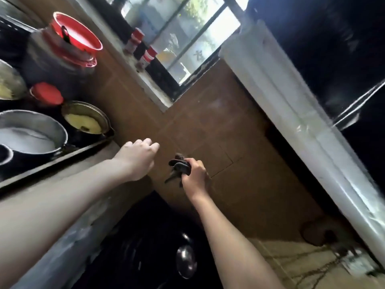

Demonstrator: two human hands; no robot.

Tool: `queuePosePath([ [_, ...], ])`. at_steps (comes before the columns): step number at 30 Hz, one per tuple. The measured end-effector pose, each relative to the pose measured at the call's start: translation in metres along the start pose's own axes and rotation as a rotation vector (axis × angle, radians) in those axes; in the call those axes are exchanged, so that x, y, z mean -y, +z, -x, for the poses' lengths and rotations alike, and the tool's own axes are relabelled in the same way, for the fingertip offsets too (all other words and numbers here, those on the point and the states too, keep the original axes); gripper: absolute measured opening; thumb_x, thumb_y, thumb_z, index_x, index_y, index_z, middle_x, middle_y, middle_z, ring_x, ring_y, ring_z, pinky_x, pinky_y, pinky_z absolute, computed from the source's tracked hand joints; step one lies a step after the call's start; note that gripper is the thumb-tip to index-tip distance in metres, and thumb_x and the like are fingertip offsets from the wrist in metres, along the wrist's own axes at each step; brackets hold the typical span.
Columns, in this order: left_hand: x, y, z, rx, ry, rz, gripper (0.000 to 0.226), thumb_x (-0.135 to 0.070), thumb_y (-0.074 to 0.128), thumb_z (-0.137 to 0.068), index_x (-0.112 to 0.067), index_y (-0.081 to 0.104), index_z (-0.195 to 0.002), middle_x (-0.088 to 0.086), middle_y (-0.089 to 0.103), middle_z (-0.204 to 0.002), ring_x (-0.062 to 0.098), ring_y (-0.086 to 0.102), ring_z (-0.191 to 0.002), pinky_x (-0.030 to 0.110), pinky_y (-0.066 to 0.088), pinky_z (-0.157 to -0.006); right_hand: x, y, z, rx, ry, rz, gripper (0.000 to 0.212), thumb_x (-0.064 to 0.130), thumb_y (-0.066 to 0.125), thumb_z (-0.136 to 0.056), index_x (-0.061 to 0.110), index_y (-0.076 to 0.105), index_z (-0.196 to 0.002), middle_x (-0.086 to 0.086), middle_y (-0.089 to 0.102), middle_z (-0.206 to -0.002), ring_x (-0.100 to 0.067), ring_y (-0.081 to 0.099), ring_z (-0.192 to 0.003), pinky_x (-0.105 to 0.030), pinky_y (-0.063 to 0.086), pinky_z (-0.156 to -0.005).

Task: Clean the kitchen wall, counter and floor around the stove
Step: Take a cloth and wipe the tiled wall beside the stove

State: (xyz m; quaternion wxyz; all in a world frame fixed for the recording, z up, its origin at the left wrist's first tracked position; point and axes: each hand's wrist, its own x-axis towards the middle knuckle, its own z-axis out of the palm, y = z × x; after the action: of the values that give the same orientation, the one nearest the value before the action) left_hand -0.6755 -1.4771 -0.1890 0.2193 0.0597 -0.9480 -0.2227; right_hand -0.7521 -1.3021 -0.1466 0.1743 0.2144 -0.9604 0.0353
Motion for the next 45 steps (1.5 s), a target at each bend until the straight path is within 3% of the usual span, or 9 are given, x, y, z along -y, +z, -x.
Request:
queuePosePath([
  [5,0.004,0.008,-0.015,-0.059,-0.005,-0.048,0.027,-0.026,0.041,-0.092,-0.017,0.046,-0.117,0.004,0.049,-0.109,0.025,0.055,-0.101,0.033,0.036,-0.074,-0.022,0.015,-0.035,0.017,-0.044,0.009,0.039,0.012,0.062,-0.081,0.026,0.06,-0.117,-0.002,0.059,-0.11,-0.025,0.058,-0.105,-0.036,0.05,-0.087],
  [12,0.017,0.028,-0.02,0.003,-0.078,-0.04,0.027,-0.026,0.039,-0.094,-0.018,0.046,-0.119,0.004,0.048,-0.111,0.024,0.053,-0.106,0.035,0.04,-0.082,-0.041,0.026,-0.079,-0.043,-0.029,0.042,0.035,0.014,0.064,-0.082,0.027,0.061,-0.115,-0.001,0.058,-0.109,-0.025,0.06,-0.101,-0.031,0.047,-0.082],
  [17,0.011,0.04,-0.038,0.01,-0.076,-0.03,0.028,-0.025,0.039,-0.094,-0.019,0.045,-0.121,0.003,0.047,-0.113,0.024,0.052,-0.107,0.034,0.038,-0.082,-0.053,0.033,-0.106,-0.004,-0.038,0.038,0.034,0.005,0.059,-0.087,0.016,0.059,-0.119,-0.008,0.054,-0.117,-0.028,0.055,-0.109,-0.039,0.048,-0.094],
  [21,0.005,0.049,-0.05,0.013,-0.068,-0.038,0.03,-0.023,0.04,-0.094,-0.019,0.044,-0.123,0.004,0.047,-0.116,0.024,0.052,-0.108,0.034,0.038,-0.082,-0.06,0.018,-0.135,-0.031,-0.065,0.054,0.031,0.0,0.054,-0.089,0.011,0.059,-0.118,-0.011,0.052,-0.124,-0.029,0.053,-0.111,-0.03,0.042,-0.09],
  [25,0.005,0.055,-0.06,0.02,-0.09,-0.052,0.03,-0.023,0.041,-0.094,-0.019,0.043,-0.124,0.004,0.047,-0.119,0.024,0.051,-0.11,0.034,0.039,-0.085,-0.065,-0.012,-0.167,-0.115,-0.077,0.031,0.032,-0.003,0.049,-0.09,0.002,0.059,-0.12,-0.021,0.05,-0.129,-0.036,0.048,-0.119,-0.037,0.039,-0.099],
  [32,0.011,0.061,-0.079,-0.005,-0.108,-0.075,0.03,-0.025,0.04,-0.095,-0.018,0.043,-0.124,0.004,0.047,-0.119,0.024,0.052,-0.111,0.035,0.04,-0.085,-0.074,-0.014,-0.192,-0.378,-0.161,0.126,0.037,0.012,0.056,-0.089,0.015,0.056,-0.126,-0.012,0.054,-0.126,-0.031,0.051,-0.115,-0.043,0.045,-0.095],
  [40,0.014,0.064,-0.086,-0.015,-0.11,-0.093,0.029,-0.025,0.039,-0.096,-0.018,0.043,-0.123,0.005,0.047,-0.117,0.024,0.051,-0.108,0.031,0.033,-0.076,-0.084,0.041,-0.185,0.03,-0.556,0.61,0.043,0.01,0.045,-0.095,0.013,0.044,-0.138,-0.014,0.048,-0.131,-0.031,0.046,-0.118,-0.038,0.048,-0.078],
  [43,0.016,0.062,-0.086,-0.033,-0.108,-0.095,0.027,-0.025,0.039,-0.096,-0.018,0.044,-0.122,0.004,0.047,-0.116,0.023,0.052,-0.107,0.031,0.035,-0.078,-0.079,0.026,-0.195,-0.012,-0.519,0.514,0.043,0.012,0.052,-0.092,0.014,0.049,-0.135,-0.013,0.051,-0.127,-0.031,0.049,-0.115,-0.038,0.046,-0.08],
  [45,0.015,0.06,-0.087,-0.042,-0.109,-0.099,0.027,-0.025,0.039,-0.096,-0.018,0.044,-0.122,0.004,0.047,-0.116,0.023,0.052,-0.107,0.032,0.037,-0.079,-0.076,0.004,-0.204,-0.141,-0.437,0.364,0.039,0.011,0.053,-0.091,0.014,0.054,-0.131,-0.012,0.053,-0.124,-0.032,0.053,-0.11,-0.038,0.045,-0.085],
])
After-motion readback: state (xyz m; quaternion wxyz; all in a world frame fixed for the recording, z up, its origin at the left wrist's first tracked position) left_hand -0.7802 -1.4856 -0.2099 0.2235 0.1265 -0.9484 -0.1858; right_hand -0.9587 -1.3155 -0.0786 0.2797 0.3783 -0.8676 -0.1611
